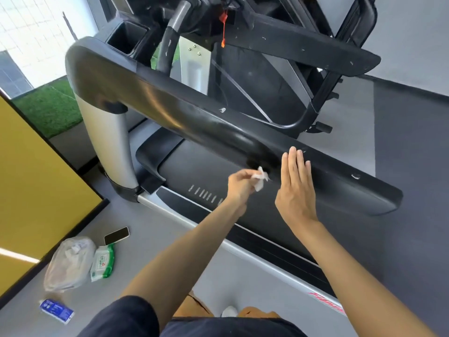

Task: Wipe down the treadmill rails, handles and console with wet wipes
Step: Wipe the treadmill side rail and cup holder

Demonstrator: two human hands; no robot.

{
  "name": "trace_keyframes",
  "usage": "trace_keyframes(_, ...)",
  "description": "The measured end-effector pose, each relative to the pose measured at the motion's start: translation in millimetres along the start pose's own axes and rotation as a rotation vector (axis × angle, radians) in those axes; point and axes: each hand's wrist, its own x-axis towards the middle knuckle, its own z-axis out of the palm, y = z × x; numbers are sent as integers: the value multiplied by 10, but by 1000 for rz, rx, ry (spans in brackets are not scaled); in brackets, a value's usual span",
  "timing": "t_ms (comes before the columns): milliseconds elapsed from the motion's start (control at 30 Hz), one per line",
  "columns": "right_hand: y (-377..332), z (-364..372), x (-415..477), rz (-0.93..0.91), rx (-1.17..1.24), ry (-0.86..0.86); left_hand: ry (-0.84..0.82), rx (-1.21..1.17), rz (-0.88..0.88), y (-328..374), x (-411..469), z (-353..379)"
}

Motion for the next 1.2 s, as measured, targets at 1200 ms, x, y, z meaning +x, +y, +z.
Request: trace_keyframes(1200,-121,-517,-378,739,741,-174,-449,432,-44,449,-241,4)
